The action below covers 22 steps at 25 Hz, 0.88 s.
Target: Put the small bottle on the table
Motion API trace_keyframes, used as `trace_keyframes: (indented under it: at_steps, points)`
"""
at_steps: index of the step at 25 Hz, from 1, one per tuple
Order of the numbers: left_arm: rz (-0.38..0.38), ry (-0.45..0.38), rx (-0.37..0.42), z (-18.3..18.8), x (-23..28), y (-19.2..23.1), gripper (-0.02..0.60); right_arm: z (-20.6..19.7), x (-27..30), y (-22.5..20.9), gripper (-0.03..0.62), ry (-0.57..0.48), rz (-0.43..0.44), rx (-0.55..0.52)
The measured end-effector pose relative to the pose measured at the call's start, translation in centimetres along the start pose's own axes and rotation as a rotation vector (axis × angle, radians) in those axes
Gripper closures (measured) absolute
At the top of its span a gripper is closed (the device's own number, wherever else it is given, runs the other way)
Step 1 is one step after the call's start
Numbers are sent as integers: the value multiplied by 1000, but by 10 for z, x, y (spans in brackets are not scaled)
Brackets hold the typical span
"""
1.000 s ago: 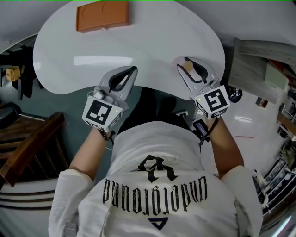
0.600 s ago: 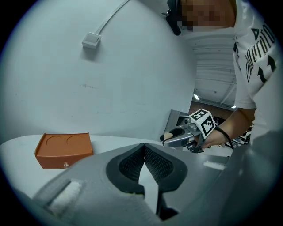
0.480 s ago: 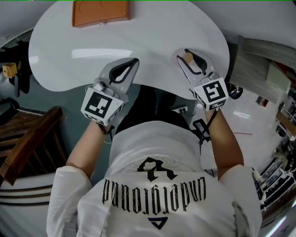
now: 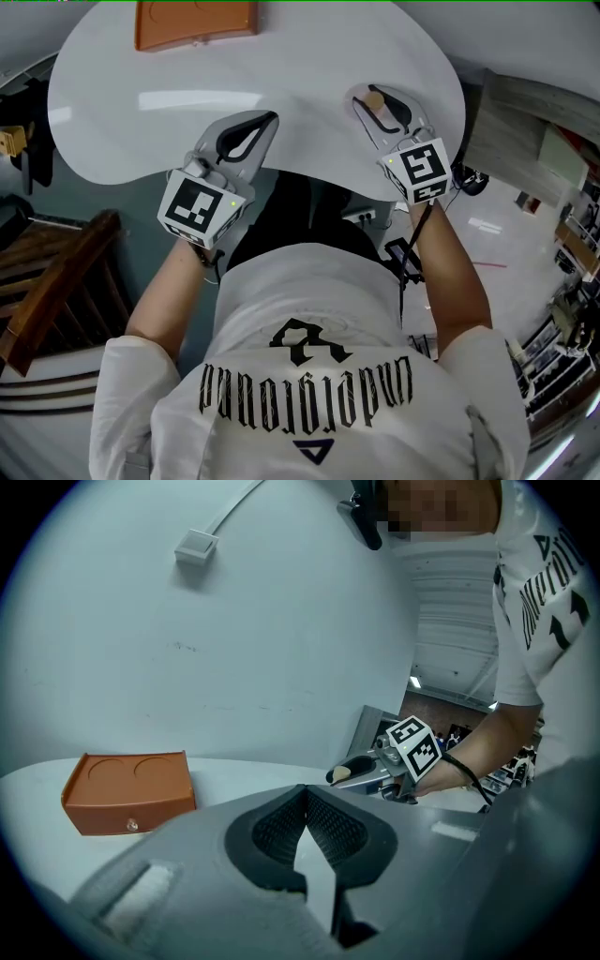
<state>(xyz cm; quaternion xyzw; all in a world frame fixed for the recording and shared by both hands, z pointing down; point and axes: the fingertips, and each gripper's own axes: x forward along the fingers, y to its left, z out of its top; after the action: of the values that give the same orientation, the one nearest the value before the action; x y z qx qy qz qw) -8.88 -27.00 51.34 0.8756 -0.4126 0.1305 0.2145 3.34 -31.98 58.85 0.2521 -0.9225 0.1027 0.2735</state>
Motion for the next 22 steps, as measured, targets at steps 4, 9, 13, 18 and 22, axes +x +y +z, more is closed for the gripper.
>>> trace_keyframes:
  at_steps: [4, 9, 13, 18, 22]
  points:
    - [-9, 5, -1, -4, 5, 3, 574, -7, 11, -4, 459, 19, 1, -15]
    - [-19, 21, 3, -8, 10, 7, 574, -16, 22, -5, 459, 36, 3, -10]
    - [-15, 16, 15, -9, 13, 13, 574, -20, 29, -7, 459, 43, 1, -7]
    - [-21, 31, -3, -16, 18, 11, 574, -26, 34, -12, 459, 49, -6, -2]
    - [-24, 40, -15, -22, 20, 10, 574, -28, 38, -13, 459, 46, -8, 6]
